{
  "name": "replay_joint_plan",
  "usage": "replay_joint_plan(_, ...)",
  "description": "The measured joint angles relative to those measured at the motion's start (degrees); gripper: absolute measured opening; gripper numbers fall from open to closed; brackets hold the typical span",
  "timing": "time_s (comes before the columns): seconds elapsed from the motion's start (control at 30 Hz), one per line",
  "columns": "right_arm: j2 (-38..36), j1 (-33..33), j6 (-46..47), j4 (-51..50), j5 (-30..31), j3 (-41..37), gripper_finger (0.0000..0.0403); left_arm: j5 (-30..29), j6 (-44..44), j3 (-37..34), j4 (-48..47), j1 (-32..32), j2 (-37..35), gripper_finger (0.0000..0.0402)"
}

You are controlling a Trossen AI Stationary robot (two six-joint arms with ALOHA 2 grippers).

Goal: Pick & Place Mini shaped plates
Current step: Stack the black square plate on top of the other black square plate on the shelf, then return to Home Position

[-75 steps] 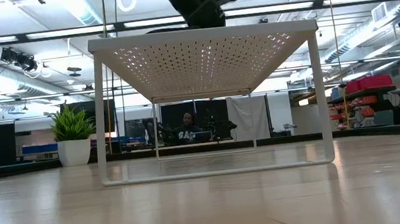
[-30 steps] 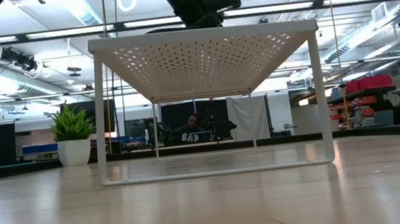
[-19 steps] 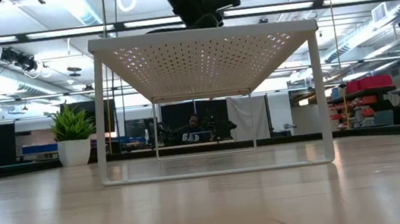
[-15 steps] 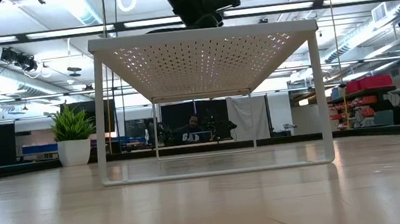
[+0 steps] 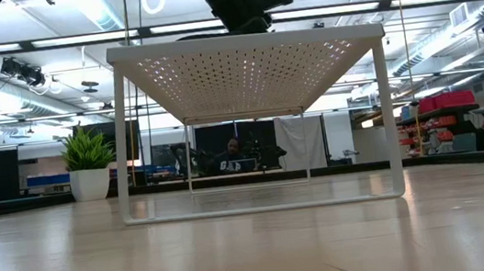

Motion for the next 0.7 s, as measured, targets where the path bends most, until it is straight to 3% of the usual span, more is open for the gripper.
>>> replay_joint_plan(0.17,0.0,-0.01,0.0,-0.01,0.0,0.01,0.0029,0.43,0.02,0.0,0.22,0.0,0.0,0.0012)
replay_joint_plan(0.7,0.02,-0.02,0.02,-0.01,-0.01,0.0,0.0029,0.61,-0.04,0.0,-1.73,-0.13,-0.04,0.0093)
